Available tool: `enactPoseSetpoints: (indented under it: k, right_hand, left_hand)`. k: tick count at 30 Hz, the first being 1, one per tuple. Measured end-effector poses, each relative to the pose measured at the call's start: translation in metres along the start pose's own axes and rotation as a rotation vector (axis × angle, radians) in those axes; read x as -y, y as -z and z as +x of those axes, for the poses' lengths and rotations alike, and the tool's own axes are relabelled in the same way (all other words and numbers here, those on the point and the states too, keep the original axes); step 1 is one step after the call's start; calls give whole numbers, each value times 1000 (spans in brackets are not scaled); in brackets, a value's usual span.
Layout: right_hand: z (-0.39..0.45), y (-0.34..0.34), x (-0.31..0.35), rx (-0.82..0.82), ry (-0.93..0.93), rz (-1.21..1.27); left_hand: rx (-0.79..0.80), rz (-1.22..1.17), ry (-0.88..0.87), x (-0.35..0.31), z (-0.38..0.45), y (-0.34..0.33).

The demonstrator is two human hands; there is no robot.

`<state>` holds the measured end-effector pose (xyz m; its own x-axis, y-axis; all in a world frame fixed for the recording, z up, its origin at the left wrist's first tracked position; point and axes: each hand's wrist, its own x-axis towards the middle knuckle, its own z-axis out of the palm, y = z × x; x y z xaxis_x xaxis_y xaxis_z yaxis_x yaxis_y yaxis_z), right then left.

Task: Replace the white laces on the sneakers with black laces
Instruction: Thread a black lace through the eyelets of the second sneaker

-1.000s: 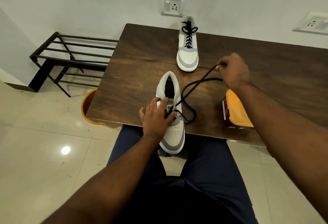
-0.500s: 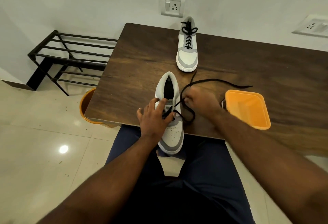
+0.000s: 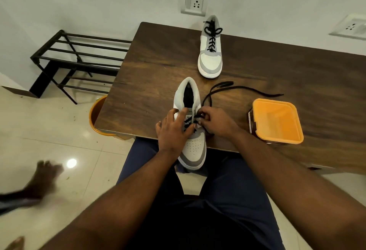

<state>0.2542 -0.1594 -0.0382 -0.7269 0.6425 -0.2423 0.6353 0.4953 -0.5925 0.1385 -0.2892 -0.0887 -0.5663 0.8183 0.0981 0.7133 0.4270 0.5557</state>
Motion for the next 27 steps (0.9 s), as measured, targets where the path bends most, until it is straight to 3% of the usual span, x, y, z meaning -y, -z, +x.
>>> enactPoseSetpoints:
  k: [2, 7, 9, 13, 17, 20, 22, 24, 27]
  right_hand:
    - [0, -6, 0, -28, -11, -30]
    - [11, 29, -8, -111, -14, -388]
    - [13, 26, -7, -148, -72, -232]
    - [-14, -10, -3, -105, -107, 331]
    - [-44, -25, -7, -108, -168, 245]
    - [-60, -25, 5, 28, -151, 352]
    - [-71, -21, 21, 138, -162, 674]
    - [-80, -14, 38, 179, -167, 1012]
    - [-86, -5, 53, 124, -134, 1181]
  left_hand:
    - [-11, 5, -9, 1, -1, 0]
    - [11, 54, 6, -4, 1, 0]
    - [23, 15, 27, -7, 2, 0]
    - [31, -75, 38, -8, -8, -1]
    - [-49, -215, 124, 1, -25, -2]
    - [-92, -360, 56, 4, -29, -2]
    - [-17, -534, 76, -3, -31, 8]
    - [155, -823, 246, -16, -34, 24]
    - [442, -1075, 420, -23, -39, 37]
